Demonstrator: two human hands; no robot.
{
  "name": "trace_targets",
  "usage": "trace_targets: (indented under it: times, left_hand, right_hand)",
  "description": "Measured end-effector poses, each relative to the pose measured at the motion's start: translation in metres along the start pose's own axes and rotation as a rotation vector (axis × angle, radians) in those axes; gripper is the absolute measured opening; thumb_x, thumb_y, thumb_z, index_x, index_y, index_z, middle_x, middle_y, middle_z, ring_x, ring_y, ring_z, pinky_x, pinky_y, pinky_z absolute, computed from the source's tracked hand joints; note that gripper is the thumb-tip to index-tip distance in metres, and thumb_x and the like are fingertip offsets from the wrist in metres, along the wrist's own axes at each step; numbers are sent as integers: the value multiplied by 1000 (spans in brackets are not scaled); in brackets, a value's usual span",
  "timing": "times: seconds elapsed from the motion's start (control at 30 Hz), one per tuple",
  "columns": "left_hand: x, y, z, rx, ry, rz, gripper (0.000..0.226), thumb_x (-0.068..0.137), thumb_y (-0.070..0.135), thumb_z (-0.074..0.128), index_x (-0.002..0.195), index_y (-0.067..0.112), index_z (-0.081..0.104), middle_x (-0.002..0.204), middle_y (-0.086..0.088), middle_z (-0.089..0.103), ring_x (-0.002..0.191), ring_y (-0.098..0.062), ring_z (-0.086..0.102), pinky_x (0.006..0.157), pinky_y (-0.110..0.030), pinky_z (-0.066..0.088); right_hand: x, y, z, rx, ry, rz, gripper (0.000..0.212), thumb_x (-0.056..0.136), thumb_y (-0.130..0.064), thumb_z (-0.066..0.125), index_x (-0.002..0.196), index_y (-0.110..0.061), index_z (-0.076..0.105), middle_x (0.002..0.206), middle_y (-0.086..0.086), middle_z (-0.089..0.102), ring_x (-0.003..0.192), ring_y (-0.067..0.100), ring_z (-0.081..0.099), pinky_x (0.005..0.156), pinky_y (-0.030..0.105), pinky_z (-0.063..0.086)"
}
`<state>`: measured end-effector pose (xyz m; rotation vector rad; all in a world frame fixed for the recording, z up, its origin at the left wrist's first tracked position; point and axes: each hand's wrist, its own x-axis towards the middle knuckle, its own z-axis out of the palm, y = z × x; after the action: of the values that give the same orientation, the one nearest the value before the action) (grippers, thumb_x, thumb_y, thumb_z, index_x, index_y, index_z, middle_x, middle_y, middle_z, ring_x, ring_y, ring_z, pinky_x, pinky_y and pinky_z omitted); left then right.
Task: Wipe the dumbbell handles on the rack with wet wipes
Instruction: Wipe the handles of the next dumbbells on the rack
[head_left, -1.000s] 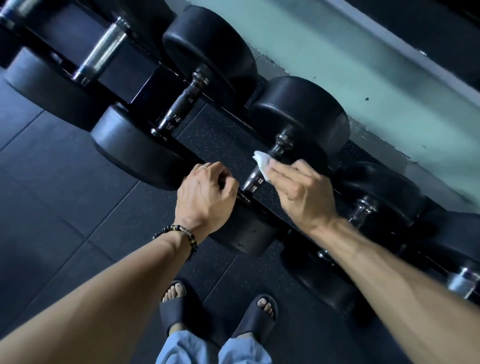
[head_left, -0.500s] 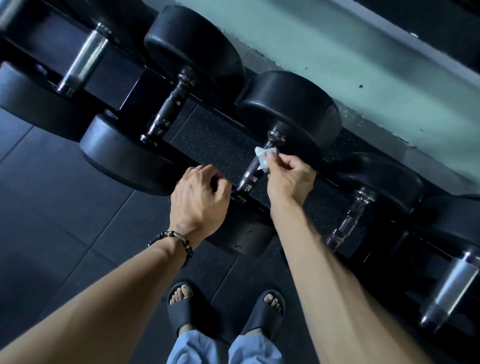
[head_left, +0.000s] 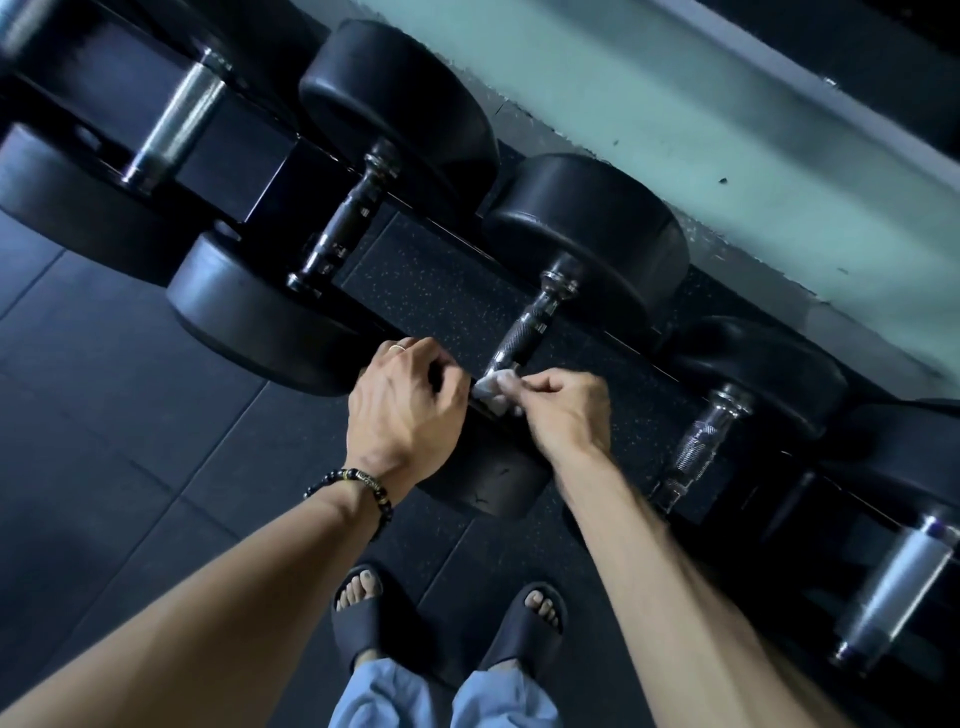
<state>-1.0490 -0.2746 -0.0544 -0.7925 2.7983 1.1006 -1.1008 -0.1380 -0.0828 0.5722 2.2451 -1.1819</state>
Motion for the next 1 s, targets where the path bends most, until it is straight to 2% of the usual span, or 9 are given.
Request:
trace_targets:
  times: [0.2, 0.33, 0.4, 0.57, 0.67, 0.77, 0.83, 0.93, 1.0]
  left_hand:
    - [-1, 0, 0, -3, -4, -3, 26, 80, 36, 39, 74, 21, 59, 82, 8, 59, 89, -13, 50, 75, -31, 37]
    - [-1, 1, 0, -7, 6, 0, 28, 80, 37, 39, 74, 20, 60, 81, 8, 59, 89, -15, 50, 75, -32, 38]
    - [-1, 1, 0, -7, 11, -1, 28, 80, 37, 38, 73, 20, 59, 81, 7, 58, 89, -16, 50, 75, -32, 37]
    - [-2, 1, -1, -15, 4, 3, 27, 79, 36, 39, 73, 21, 60, 81, 7, 59, 89, -16, 51, 74, -31, 38]
    - [-1, 1, -1, -7, 5, -2, 29, 79, 36, 38, 76, 20, 63, 84, 7, 59, 90, -15, 51, 74, -31, 37]
    - [-1, 1, 0, -5, 12, 9, 30, 80, 37, 37, 75, 21, 62, 84, 6, 61, 90, -16, 53, 74, -31, 38]
    - [0, -1, 0, -3, 11, 11, 30, 79, 38, 36, 73, 21, 60, 81, 6, 61, 88, -17, 53, 72, -31, 38]
    - [0, -2, 1, -7, 10, 21, 29, 79, 37, 37, 72, 19, 59, 80, 4, 61, 86, -18, 53, 72, -32, 38]
    - [-1, -1, 1, -4, 10, 19, 30, 79, 36, 38, 74, 18, 61, 81, 4, 61, 88, -17, 53, 72, -31, 37]
  right_hand:
    - [9, -5, 1, 223, 174, -9, 26, 77, -33, 86, 65, -17, 69, 67, 0, 70, 66, 18, 65, 68, 34, 58]
    - [0, -5, -5, -99, -60, -74, 28, 75, -37, 87, 72, -12, 75, 74, 3, 74, 71, 19, 68, 68, 30, 54]
    - [-1, -7, -8, -142, -89, -90, 28, 74, -37, 88, 70, -13, 74, 70, 0, 73, 64, 13, 65, 63, 25, 52]
    - [13, -14, -9, 171, 171, -116, 27, 78, -28, 86, 63, -15, 68, 69, 0, 72, 69, 16, 68, 70, 30, 57]
    - [7, -9, -6, -18, 56, -148, 29, 77, -32, 86, 61, -19, 67, 67, -3, 69, 64, 14, 62, 65, 25, 51]
    - [-1, -7, -8, -151, -93, -156, 29, 73, -35, 88, 66, -12, 72, 66, -1, 70, 56, 7, 59, 60, 23, 49]
    - [5, -9, -9, -59, -15, -196, 30, 75, -32, 88, 68, -8, 72, 60, -5, 67, 50, 2, 58, 58, 21, 48]
    - [16, -12, -8, 114, 169, -214, 28, 77, -29, 86, 66, -8, 71, 64, -1, 71, 64, 16, 69, 74, 38, 59]
    - [13, -11, -4, 110, 191, -208, 28, 79, -29, 84, 67, -8, 71, 67, -1, 71, 69, 19, 70, 79, 40, 59]
